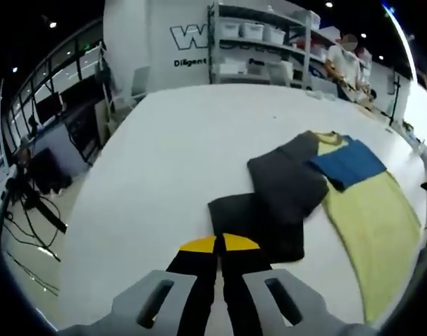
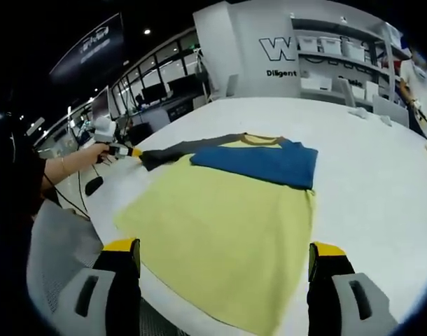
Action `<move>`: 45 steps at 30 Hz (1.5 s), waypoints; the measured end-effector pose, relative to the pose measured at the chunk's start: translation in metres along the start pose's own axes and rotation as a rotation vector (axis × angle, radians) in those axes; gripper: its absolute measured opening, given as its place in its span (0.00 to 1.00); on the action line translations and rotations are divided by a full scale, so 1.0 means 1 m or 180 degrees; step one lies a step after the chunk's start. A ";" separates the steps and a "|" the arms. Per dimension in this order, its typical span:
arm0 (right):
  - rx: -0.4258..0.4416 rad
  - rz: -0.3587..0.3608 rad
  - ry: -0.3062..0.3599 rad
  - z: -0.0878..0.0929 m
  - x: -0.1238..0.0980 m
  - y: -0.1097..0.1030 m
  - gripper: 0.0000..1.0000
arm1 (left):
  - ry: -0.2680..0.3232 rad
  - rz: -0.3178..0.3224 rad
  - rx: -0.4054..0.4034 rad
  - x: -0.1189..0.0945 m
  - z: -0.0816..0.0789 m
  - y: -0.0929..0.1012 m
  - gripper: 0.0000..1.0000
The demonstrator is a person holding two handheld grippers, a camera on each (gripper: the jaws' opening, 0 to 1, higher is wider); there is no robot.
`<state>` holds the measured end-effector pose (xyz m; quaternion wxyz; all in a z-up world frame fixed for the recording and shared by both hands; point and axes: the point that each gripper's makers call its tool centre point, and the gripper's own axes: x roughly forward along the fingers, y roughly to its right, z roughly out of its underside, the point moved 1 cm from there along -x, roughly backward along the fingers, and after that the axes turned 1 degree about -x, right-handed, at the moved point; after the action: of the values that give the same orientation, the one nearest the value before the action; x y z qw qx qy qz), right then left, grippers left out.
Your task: Fold the garment on the visible template until the final outline fits inside the template.
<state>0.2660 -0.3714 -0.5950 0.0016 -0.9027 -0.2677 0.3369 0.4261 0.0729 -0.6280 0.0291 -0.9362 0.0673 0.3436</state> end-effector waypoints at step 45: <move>0.0023 0.0036 0.0009 -0.003 -0.005 -0.007 0.99 | -0.0066 -0.0586 -0.0271 -0.031 0.045 -0.076 0.31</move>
<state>0.2615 -0.3673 -0.5889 0.0034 -0.9047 -0.2613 0.3366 0.3850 0.1557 -0.6414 0.0214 -0.9352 -0.0340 0.3517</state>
